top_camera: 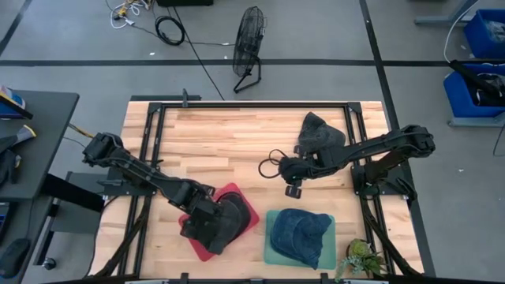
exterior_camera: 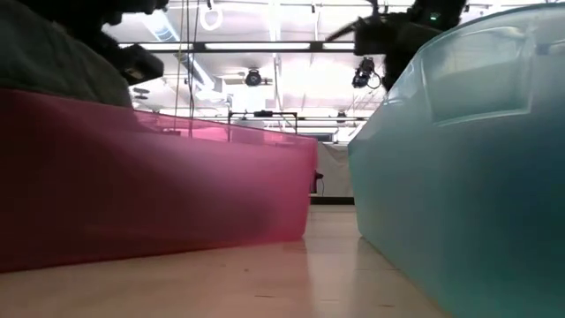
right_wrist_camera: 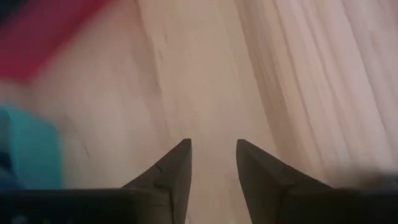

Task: Pick & Place hat
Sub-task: Put the black cap into the red bin

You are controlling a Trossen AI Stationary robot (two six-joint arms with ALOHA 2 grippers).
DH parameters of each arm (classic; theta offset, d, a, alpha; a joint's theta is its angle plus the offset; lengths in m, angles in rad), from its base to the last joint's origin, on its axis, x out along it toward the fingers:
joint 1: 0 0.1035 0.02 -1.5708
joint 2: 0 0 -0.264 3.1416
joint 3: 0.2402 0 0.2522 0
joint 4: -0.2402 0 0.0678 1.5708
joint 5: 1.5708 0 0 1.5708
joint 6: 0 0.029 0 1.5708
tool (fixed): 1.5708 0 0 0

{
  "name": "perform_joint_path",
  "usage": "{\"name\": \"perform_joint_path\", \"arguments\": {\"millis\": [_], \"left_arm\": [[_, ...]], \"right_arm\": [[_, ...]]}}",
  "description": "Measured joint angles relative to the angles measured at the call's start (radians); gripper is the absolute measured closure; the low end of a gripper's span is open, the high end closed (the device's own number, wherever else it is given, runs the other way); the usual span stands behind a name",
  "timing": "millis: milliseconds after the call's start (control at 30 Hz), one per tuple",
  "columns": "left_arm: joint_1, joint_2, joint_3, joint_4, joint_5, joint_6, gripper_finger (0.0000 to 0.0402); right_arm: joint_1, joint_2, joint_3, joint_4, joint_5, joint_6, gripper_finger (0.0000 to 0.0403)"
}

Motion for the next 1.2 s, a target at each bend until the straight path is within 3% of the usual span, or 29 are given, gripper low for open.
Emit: {"name": "perform_joint_path", "arguments": {"millis": [167,267,367,700,900,1200], "left_arm": [[0.022,0.000,0.054,0.011,-0.018,0.001,0.0248],[0.040,0.000,0.112,-0.020,-0.020,0.020,0.0248],[0.058,0.000,0.172,-0.076,-0.023,0.084,0.0248],[0.138,-0.078,0.232,-0.226,-0.181,0.172,0.0248],[0.177,-0.120,0.197,-0.250,-0.188,0.153,0.0248],[0.188,-0.119,0.195,-0.253,-0.190,0.177,0.0248]], "right_arm": [[-0.013,-0.003,0.066,-0.296,0.079,-0.003,0.0273],[-0.038,-0.003,0.078,-0.407,0.154,-0.030,0.0273],[-0.090,-0.003,0.067,-0.494,0.156,-0.038,0.0273],[-0.365,-0.003,-0.015,-0.404,0.159,-0.264,0.0273],[-0.481,0.010,-0.020,-0.323,0.091,-0.343,0.0268],[-0.520,0.054,-0.021,-0.298,0.081,-0.408,0.0182]]}}
